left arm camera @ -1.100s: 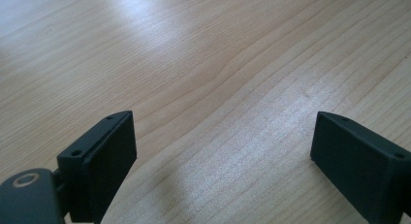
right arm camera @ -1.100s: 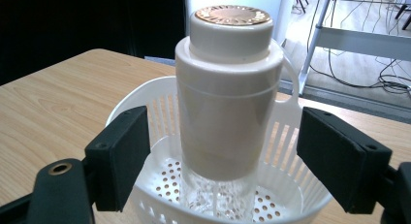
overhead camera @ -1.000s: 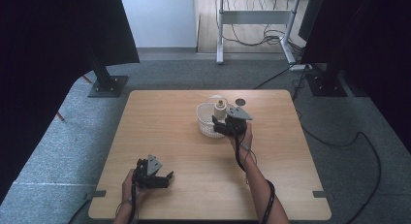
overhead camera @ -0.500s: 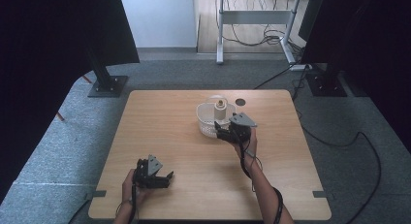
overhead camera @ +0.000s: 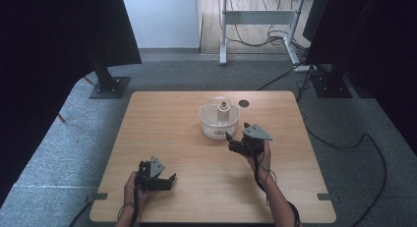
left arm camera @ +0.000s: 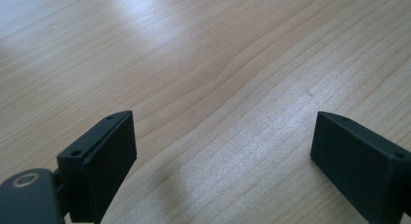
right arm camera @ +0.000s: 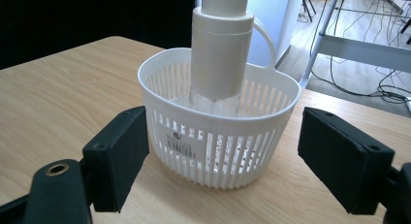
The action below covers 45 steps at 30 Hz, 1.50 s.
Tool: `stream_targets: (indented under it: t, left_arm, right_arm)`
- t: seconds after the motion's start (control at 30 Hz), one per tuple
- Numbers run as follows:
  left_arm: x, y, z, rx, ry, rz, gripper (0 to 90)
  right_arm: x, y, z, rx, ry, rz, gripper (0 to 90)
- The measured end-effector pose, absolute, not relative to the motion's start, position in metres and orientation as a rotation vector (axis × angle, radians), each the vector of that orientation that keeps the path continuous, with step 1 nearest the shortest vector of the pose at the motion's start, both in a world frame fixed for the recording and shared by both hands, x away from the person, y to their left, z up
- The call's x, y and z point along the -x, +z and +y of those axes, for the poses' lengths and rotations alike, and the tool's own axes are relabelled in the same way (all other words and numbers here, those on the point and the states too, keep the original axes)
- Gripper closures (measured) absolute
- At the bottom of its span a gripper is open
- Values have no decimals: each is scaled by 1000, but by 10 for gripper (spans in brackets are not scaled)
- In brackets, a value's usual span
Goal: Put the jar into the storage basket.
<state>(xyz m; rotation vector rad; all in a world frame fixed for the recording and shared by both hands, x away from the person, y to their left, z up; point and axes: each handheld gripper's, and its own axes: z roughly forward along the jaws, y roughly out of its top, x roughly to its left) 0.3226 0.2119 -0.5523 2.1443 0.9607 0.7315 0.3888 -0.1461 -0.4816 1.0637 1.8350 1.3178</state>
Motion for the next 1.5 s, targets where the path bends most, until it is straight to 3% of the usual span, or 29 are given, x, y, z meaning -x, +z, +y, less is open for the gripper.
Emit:
stream_targets:
  t: [0.9, 1.5]
  left_arm:
    - [-323, -552, 211, -2149, 746, 968, 90]
    - [-324, -553, 210, -2156, 749, 963, 89]
  right_arm:
    - [-314, -506, -199, -1052, 1291, 1846, 179]
    - [-312, -541, -202, -1136, 1270, 1931, 164]
